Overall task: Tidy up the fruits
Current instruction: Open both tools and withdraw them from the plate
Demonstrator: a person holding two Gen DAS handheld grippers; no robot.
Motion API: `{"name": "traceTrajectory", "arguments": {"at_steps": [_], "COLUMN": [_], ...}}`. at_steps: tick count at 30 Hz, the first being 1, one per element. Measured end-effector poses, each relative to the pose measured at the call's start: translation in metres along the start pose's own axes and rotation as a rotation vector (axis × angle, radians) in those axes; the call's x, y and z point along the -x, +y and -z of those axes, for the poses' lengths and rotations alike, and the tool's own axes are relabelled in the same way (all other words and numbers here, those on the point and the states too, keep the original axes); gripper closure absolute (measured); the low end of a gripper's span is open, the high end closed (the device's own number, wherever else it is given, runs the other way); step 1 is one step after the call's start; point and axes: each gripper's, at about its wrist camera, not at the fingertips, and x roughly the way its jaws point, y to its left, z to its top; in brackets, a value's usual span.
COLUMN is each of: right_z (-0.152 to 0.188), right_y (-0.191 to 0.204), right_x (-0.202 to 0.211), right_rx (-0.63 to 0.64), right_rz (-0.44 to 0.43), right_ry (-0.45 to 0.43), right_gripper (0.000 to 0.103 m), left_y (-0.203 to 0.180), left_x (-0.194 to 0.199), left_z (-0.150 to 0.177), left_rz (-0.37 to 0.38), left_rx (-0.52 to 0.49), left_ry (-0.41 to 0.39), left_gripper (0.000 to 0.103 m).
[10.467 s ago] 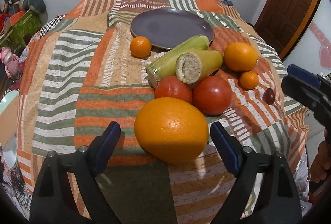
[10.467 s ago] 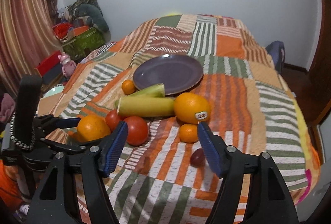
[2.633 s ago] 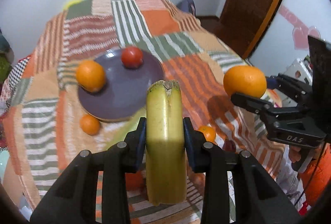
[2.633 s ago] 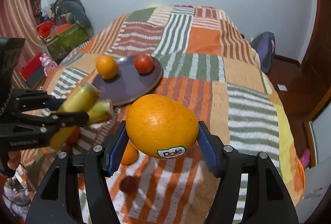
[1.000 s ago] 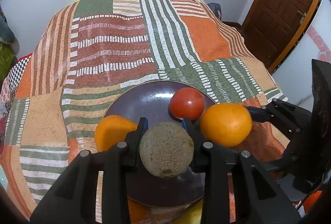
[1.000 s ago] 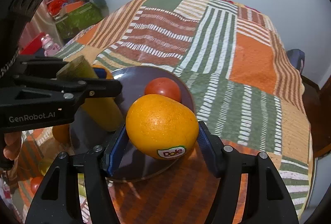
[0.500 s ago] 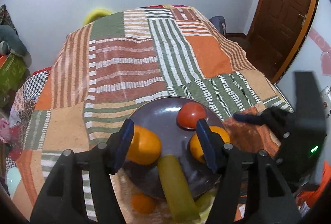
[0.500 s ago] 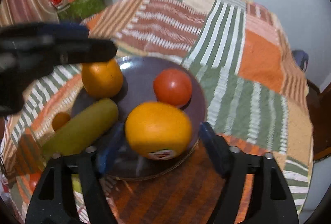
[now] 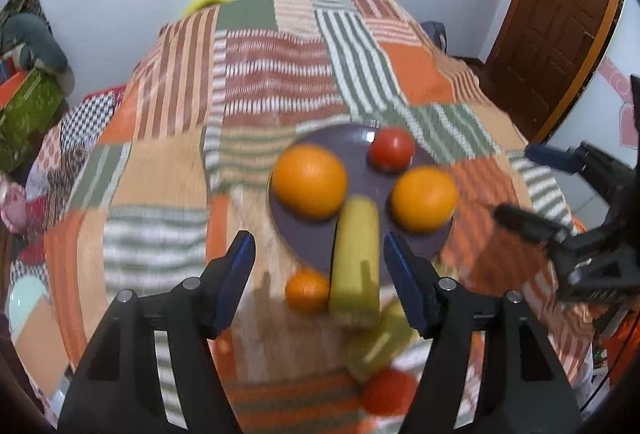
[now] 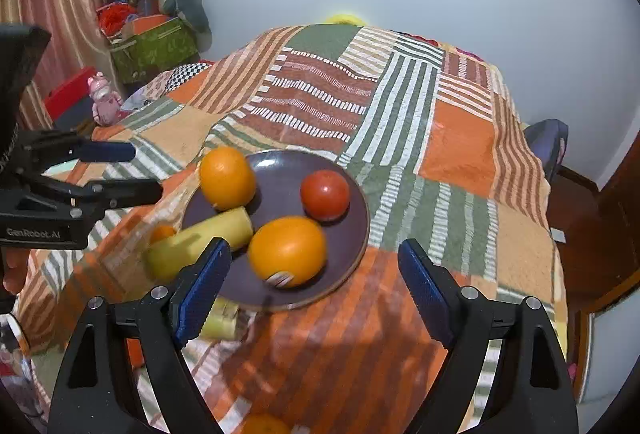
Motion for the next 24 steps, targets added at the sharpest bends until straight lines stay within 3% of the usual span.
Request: {"name": "traceTrajectory", "arguments": {"at_steps": [13,20,24], "right_z": [0.051,0.06,0.062], "right_y": [0.035,0.036,0.036], "right_x": [0.005,0.004,0.009], "right_rx": [-0.043,-0.121,-0.1], "right_rz": [-0.017,-0.04,0.019], "right_ry": [0.061,0.073,0.053], "right_gripper": [0.019,0.018,0.018], "left_y": [0.012,0.017,0.0], "left_x": [-0.006,-0.038,-0.03], "left_z": [0.082,0.085,0.072], "left_rz": [-0.046,-0.02,-0.05], "left_rx": [-0.02,0.0,-0.055], "left_ry": [0.087,0.207,0.152], "left_gripper": [0.037,0.037,0.037]}}
